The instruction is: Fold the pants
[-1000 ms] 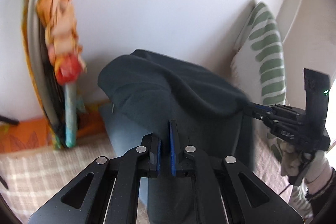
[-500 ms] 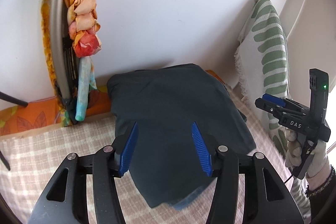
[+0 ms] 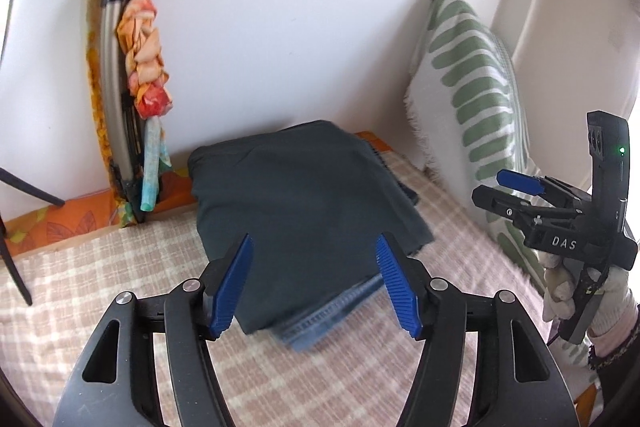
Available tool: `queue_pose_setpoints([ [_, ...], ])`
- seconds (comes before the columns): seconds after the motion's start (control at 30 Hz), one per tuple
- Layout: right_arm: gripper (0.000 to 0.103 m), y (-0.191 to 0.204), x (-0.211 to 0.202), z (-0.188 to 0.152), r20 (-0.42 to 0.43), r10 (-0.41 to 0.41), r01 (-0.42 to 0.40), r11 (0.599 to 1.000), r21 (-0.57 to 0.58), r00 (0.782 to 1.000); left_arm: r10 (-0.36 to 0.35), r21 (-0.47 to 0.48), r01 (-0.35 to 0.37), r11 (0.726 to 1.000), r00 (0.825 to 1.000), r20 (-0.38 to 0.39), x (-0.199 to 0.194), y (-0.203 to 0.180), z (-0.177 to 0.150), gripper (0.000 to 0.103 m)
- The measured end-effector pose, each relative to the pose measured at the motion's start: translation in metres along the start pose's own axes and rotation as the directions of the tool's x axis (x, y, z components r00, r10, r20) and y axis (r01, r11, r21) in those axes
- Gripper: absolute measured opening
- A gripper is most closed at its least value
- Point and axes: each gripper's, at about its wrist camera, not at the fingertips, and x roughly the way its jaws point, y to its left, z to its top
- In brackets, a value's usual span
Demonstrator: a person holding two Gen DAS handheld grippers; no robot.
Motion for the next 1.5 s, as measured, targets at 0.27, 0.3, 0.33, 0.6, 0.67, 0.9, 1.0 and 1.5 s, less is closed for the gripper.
queue_pose_setpoints([
  [0.27, 0.092, 0.032, -0.061, -0.017, 0.047, -0.033, 0.034, 0.999, -0.02, 0.998, 0.005, 0.017, -0.005, 1.0, 0.999, 0.032, -0.047, -0.02, -0.017, 0.077],
  [0.3, 0.094, 0.036, -0.069, -0.02, 0.053, -0.034, 0.035, 0.999, -0.019, 0.998, 0.011, 0.018, -0.012, 1.0, 0.999, 0.033, -0.053, -0.023, -0.02, 0.077],
  [0.33, 0.096, 0.04, -0.074, -0.021, 0.059, -0.034, 0.035, 0.999, -0.019, 0.998, 0.016, 0.021, -0.017, 1.0, 0.999, 0.036, -0.058, -0.024, -0.023, 0.077],
  [0.6, 0.103, 0.063, -0.125, -0.041, 0.092, -0.06, 0.059, 0.998, 0.006, 0.994, 0.025, 0.068, -0.029, 0.997, 0.998, 0.056, -0.106, -0.04, -0.05, 0.08],
  [0.67, 0.103, 0.07, -0.135, -0.047, 0.097, -0.071, 0.072, 0.997, -0.001, 0.993, 0.041, 0.072, -0.046, 0.996, 0.996, 0.074, -0.118, -0.042, -0.056, 0.08],
  [0.9, 0.103, 0.09, -0.165, -0.069, 0.115, -0.103, 0.104, 0.995, 0.0, 0.988, 0.081, 0.038, -0.086, 0.996, 0.991, 0.108, -0.157, -0.045, -0.08, 0.084],
  [1.0, 0.103, 0.094, -0.175, -0.077, 0.12, -0.098, 0.097, 0.995, 0.015, 0.988, 0.101, 0.043, -0.106, 0.993, 0.989, 0.107, -0.165, -0.048, -0.087, 0.086],
  [1.5, 0.103, 0.104, -0.191, -0.086, 0.144, -0.112, 0.104, 0.993, 0.058, 0.983, 0.108, 0.036, -0.113, 0.993, 0.987, 0.116, -0.187, -0.052, -0.101, 0.095],
])
